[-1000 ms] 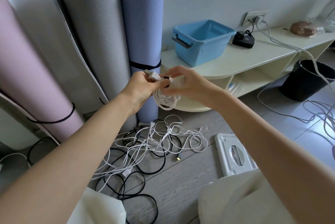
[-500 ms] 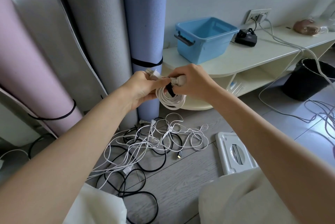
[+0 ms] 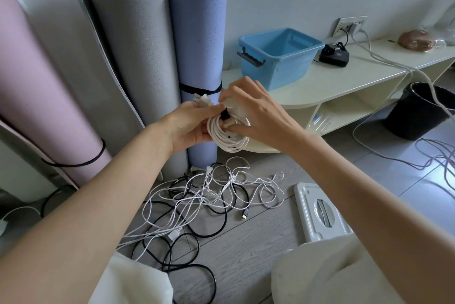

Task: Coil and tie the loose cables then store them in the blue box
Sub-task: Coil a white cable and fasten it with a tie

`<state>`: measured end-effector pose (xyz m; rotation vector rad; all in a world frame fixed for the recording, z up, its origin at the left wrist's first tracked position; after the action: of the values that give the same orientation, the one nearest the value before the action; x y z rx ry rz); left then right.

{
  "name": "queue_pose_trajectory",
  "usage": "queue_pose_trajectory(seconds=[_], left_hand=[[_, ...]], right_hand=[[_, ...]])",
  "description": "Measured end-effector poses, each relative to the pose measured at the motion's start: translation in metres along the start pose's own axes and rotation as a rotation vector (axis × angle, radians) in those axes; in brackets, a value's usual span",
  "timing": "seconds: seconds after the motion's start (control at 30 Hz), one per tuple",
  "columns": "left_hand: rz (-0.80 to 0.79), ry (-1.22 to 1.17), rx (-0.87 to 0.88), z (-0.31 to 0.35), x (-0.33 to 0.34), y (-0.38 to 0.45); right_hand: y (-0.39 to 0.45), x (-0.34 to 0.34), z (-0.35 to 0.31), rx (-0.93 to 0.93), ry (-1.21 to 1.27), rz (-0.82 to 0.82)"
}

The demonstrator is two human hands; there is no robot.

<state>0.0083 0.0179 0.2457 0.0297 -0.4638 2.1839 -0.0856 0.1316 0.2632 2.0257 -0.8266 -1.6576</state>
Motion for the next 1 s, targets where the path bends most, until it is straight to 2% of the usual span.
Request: queue_pose_trajectory(seconds=[0.07,0.17,0.37,0.5,0.63,0.8,1.0], left_hand=[[-0.009,-0.02,0.005,0.001,-0.001,0.001],[-0.019,-0.032,-0.007,-0.001,0.001,0.001],[0.028,0.014,0.03,-0.001,0.007,-0.002],[0.0,0.012,0.05,-0.001,0.008,0.0],[-0.116,0.044,0.033,0.001,0.008,-0.003],[0.026,0.144,0.083,-0.008,0.011,-0.002],[0.063,0.152,0.127,-0.006,0.009,-0.002]], right_hand=[[0.001,-0.001,-0.002,0.0,0.077,0.071],[0.003,-0.004,-0.002,0.117,0.217,0.129],[0.002,0.002,0.001,0.665,0.493,0.059],[-0.001,0.002,0.006,0.896,0.802,0.003],[-0.002,0.002,0.012,1.021,0.95,-0.012],[-0.006,0.007,0.012,1.142,0.98,-0.017],[-0.008,0.012,0.011,1.178,1.072,-0.019]])
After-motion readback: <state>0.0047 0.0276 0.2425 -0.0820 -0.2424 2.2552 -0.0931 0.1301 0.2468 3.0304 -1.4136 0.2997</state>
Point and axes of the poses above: each hand's wrist, its own y-axis towards the middle knuckle, its own x-axis out of the palm, z = x × y, the point moved 2 cm from there along y, towards the middle knuckle, and after that the axes turned 12 degrees about z, right-handed, at the moved point
